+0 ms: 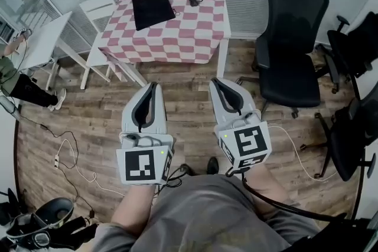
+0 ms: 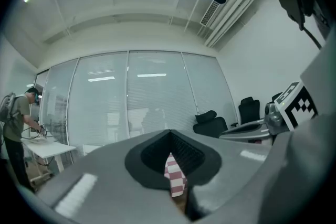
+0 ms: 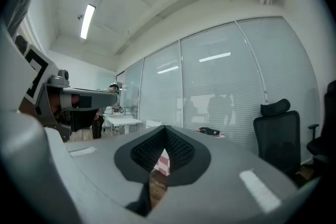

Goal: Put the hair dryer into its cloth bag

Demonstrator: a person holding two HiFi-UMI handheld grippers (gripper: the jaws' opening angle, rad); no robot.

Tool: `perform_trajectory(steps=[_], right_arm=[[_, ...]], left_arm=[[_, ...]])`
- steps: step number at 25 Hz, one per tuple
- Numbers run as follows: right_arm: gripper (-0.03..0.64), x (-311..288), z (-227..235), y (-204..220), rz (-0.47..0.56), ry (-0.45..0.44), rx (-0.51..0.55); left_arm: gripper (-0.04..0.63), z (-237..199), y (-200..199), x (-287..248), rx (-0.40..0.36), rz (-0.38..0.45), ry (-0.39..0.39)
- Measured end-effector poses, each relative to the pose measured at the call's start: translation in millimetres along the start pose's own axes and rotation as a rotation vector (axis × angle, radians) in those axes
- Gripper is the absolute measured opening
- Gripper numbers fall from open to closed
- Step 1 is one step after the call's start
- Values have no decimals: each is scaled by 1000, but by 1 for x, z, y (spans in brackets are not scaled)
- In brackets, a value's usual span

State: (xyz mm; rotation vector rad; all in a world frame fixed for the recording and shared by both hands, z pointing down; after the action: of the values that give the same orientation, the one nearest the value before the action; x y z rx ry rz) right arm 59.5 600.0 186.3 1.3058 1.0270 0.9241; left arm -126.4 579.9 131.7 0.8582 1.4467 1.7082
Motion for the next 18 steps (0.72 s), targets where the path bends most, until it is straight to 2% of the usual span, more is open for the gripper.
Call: perform_trajectory(steps=[4,9,18], right_arm=[[28,-4,12,10,-27,-23,-39],[28,-18,19,17,-55,-21,-30],[28,-108,39,26,-95,-6,2]], left_arm=[[0,10,6,-8,-4,-21,11],[0,6,15,-23,6,-42,14],[0,-49,49,-100,65,-49,16]])
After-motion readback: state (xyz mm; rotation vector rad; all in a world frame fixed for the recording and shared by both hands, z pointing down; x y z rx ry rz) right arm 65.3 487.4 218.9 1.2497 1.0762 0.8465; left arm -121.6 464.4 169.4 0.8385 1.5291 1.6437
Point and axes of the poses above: the fingertips, and each gripper's own axes: x backward along the fingers, z to its right, y out of its underside, the point moved 8 cm from there along x, backward along the fingers, and after that the axes turned 2 degrees about -y, right-handed, at the moved point
